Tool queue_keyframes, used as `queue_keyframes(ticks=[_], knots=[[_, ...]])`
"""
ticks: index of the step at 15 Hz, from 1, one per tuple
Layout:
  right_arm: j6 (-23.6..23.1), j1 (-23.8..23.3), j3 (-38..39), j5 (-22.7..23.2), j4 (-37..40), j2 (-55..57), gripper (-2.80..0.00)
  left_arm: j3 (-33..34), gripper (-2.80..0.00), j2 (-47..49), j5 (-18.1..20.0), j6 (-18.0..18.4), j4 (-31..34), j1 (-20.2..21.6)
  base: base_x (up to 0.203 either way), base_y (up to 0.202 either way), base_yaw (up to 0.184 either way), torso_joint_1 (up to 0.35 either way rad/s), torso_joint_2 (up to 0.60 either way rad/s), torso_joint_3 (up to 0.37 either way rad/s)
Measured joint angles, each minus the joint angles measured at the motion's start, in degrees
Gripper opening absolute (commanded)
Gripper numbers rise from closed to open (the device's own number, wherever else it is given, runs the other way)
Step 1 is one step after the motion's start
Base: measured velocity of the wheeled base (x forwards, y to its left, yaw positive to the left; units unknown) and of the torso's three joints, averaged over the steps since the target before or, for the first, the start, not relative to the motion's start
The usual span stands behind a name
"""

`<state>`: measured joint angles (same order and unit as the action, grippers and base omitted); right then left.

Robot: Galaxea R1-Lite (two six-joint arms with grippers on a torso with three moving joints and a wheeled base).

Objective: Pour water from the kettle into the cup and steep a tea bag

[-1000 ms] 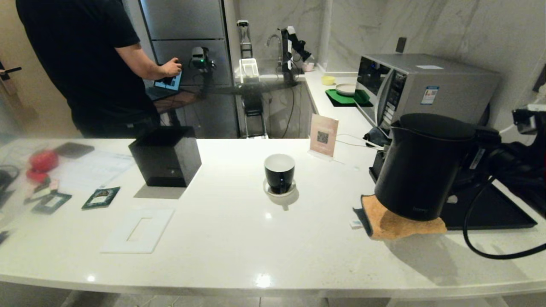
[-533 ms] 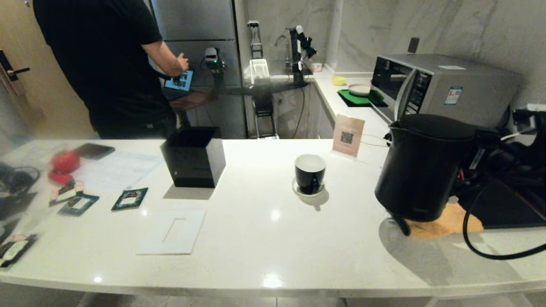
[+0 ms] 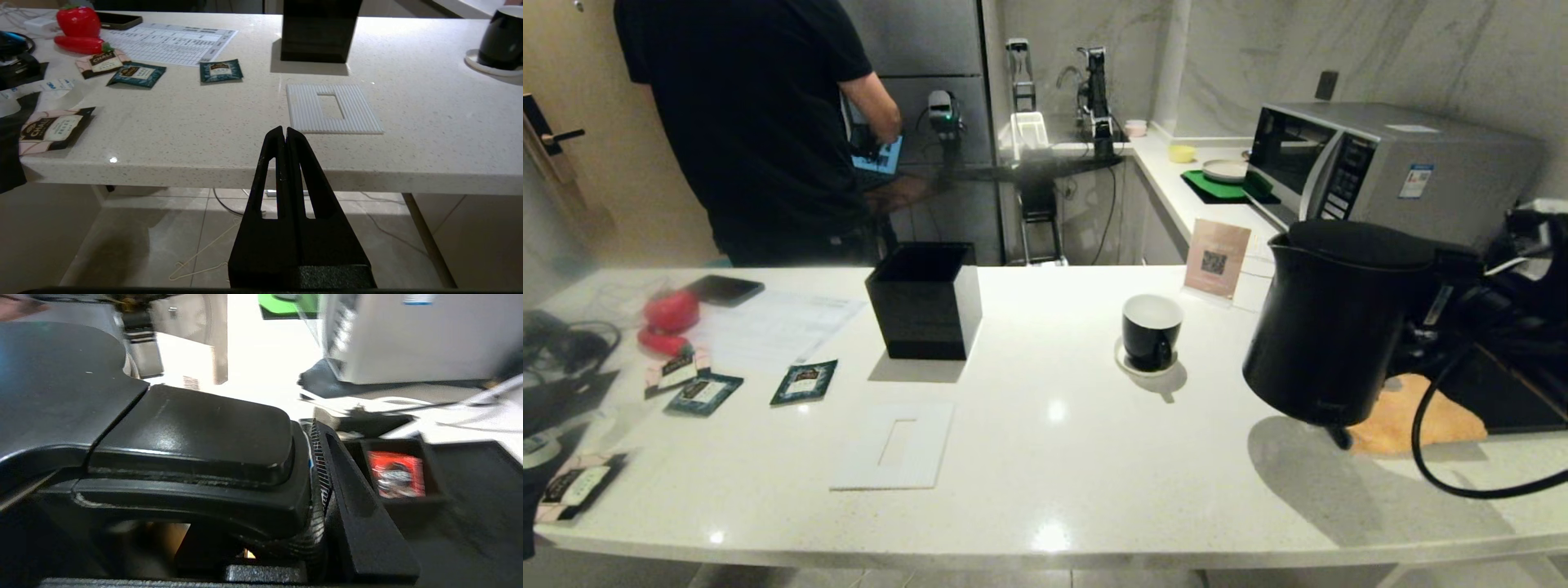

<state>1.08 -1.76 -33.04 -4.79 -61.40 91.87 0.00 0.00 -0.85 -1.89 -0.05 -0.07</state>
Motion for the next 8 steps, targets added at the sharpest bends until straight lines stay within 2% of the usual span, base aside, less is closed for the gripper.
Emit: queue_keyframes(ticks=[8], knots=[[0.05,-0.11,-0.30,0.02,-0.48,-0.10,-2.80,0.00,-2.80,0.00,0.01,-0.01,-0.01,-0.02,0.000,0.000,0.000,0.000,0.00,0.000]])
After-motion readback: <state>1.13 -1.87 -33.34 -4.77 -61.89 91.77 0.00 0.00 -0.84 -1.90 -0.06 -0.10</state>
